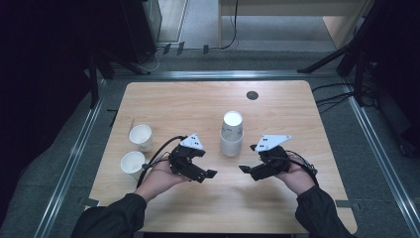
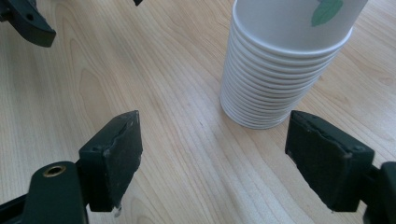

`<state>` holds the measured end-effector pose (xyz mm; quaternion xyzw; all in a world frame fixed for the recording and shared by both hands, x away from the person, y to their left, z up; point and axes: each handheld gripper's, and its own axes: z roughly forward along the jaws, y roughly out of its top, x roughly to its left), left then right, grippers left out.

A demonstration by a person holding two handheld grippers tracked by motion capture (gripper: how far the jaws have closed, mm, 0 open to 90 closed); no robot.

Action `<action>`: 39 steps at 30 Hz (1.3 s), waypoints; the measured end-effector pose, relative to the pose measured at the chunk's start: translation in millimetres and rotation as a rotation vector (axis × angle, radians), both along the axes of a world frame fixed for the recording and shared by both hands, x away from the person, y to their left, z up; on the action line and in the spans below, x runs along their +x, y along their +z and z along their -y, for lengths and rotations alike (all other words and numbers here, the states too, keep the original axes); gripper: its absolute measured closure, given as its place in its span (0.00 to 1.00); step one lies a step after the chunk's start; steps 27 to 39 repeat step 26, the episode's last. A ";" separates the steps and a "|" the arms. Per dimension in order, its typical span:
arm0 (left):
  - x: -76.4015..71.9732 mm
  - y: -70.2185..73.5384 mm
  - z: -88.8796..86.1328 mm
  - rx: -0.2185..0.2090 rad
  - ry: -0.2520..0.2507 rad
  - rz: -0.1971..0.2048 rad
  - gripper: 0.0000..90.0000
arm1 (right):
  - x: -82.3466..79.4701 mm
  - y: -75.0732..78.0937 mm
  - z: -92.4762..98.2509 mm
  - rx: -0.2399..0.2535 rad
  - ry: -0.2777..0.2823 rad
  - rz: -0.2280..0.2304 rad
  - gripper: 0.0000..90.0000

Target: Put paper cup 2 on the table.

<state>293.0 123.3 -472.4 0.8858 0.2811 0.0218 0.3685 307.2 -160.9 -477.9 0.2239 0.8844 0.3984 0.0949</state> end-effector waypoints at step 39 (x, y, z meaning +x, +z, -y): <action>-3.4 -1.0 -6.0 0.017 0.040 0.056 0.16 | -1.5 -1.6 -2.0 -0.013 0.014 0.000 0.21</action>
